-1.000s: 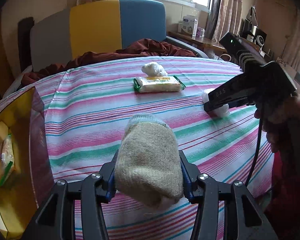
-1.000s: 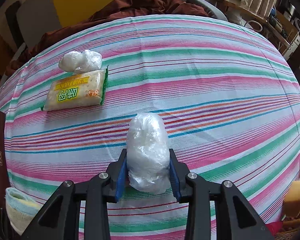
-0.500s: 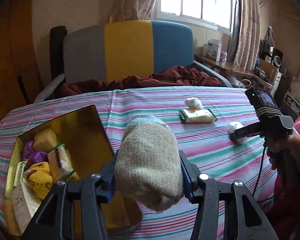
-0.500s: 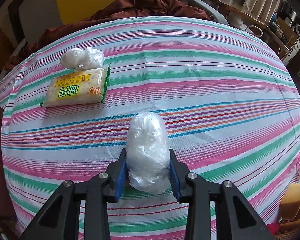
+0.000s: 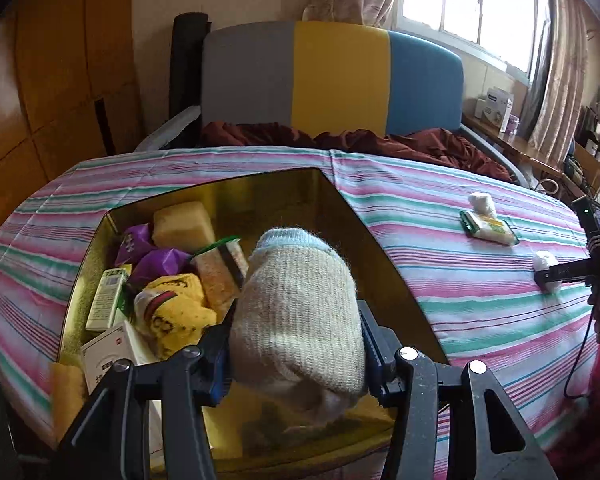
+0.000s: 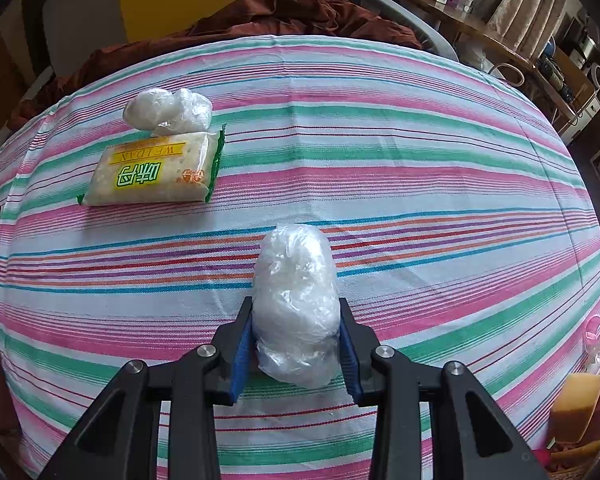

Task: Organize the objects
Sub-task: 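Carry the beige sock into the gold tray and open the left gripper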

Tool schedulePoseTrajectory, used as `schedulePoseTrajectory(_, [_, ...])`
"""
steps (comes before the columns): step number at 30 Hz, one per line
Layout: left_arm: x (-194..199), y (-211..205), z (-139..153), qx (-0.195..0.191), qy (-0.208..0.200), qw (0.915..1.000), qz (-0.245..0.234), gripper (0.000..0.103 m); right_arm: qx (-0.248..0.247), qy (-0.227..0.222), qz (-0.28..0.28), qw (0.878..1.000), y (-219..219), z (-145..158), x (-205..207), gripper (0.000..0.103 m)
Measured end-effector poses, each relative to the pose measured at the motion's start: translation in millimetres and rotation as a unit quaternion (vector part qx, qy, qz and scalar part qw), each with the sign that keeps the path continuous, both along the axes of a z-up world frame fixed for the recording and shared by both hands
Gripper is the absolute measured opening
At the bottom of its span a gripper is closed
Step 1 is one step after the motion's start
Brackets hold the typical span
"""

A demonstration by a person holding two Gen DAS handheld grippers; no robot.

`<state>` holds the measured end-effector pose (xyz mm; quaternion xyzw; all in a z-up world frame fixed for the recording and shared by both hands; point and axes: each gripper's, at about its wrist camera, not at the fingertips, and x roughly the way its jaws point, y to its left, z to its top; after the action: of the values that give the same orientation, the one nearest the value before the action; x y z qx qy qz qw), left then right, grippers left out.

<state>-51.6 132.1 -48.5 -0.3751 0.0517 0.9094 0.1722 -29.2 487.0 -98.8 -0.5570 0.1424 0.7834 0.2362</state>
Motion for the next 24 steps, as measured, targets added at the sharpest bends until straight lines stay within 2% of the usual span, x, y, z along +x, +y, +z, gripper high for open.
schedulePoseTrajectory(6, [-5.4,-25.3,-24.2,-0.035,-0.023,0.9987,0.029,0.053,0.003,-0.002,0.003,1.0,1.7,7.4,6.9,0.037])
schedulePoseTrajectory(9, [-4.3,-34.0,-30.4,-0.035,-0.032,0.9983,0.034,0.054,0.004,-0.003,0.004,1.0,9.6,8.1,10.3,0.037])
schedulePoseTrajectory(11, [-3.8,-36.5,-32.4,-0.039,-0.032,0.998,0.038,0.059,0.005,-0.003,0.005,1.0,15.5,14.0,15.9,0.037])
schedulePoseTrajectory(19, [-3.6,-37.2,-29.2,-0.03,-0.029,0.9984,0.037,0.066,0.007,-0.005,0.006,1.0,19.1,11.7,17.4,0.037])
schedulePoseTrajectory(24, [0.3,-41.6,-16.9,-0.023,-0.009,0.9988,0.041,0.069,0.009,-0.007,0.007,1.0,19.7,6.1,14.2,0.037])
